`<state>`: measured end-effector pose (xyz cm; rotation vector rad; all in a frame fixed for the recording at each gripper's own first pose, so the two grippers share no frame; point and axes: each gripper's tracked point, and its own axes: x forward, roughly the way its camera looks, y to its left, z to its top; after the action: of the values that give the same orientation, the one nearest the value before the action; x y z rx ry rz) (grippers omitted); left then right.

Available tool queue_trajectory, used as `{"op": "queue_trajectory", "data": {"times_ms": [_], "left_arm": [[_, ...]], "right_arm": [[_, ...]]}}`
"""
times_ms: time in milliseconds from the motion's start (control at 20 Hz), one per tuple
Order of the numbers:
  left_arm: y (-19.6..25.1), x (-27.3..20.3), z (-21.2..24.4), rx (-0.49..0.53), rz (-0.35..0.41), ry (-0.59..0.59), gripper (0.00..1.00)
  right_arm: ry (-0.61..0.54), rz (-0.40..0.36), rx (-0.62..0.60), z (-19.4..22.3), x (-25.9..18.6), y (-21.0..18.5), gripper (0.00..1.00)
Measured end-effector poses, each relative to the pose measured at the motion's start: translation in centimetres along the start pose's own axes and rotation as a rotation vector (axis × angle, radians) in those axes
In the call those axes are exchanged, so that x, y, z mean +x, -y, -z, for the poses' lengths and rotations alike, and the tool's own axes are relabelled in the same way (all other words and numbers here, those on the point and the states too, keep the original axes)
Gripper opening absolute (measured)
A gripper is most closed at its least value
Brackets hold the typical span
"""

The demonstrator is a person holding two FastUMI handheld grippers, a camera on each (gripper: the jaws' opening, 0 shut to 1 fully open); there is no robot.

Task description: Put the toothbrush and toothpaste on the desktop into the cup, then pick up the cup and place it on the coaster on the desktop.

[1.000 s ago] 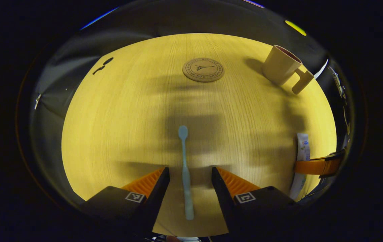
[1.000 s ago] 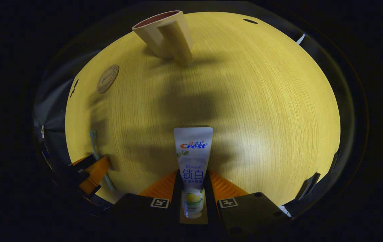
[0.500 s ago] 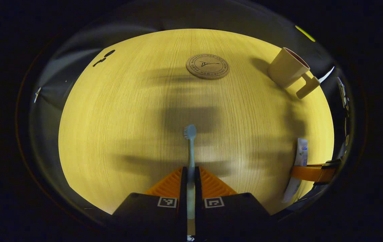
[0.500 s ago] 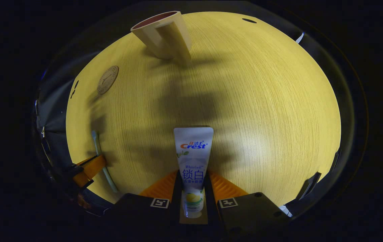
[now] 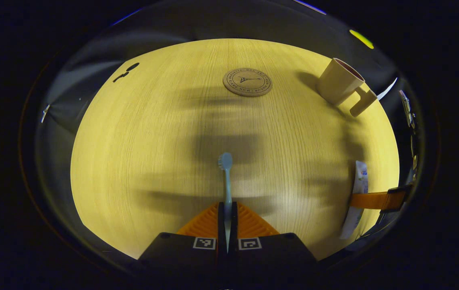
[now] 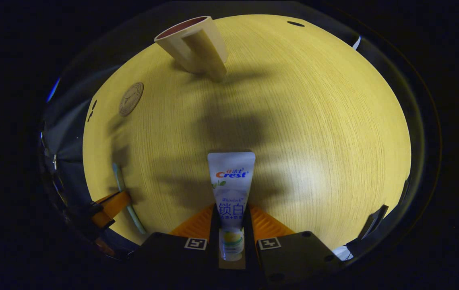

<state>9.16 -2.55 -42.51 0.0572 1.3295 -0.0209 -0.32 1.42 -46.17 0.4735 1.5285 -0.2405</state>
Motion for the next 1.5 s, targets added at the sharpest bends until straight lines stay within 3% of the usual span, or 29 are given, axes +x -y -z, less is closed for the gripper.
{"op": "queue_trajectory", "data": {"times_ms": [450, 600, 800, 1000, 1250, 1500], "left_arm": [[0.8, -3.9, -1.0, -0.055, 0.055, 0.169, 0.06], [1.5, -6.4, -2.0, -0.071, 0.087, 0.293, 0.06], [3.4, -10.3, -4.3, -0.075, 0.144, 0.488, 0.06], [6.7, -14.3, -6.8, -0.073, 0.225, 0.675, 0.06], [10.8, -17.7, -9.8, -0.042, 0.329, 0.834, 0.06], [12.8, -18.4, -11.7, -0.045, 0.338, 0.9, 0.06]], "right_arm": [[0.235, -0.073, -0.054, -0.4, -2.7, 0.2, 0.26], [0.402, -0.126, -0.098, -1.6, -5.3, -0.5, 0.26], [0.679, -0.283, -0.131, -4.6, -11.7, -1.9, 0.26], [0.906, -0.34, -0.222, -7.7, -18.0, -2.2, 0.25], [1.076, -0.414, -0.266, -14.8, -24.1, -4.0, 0.25], [1.185, -0.484, -0.219, -22.6, -24.8, -5.8, 0.25]]}}
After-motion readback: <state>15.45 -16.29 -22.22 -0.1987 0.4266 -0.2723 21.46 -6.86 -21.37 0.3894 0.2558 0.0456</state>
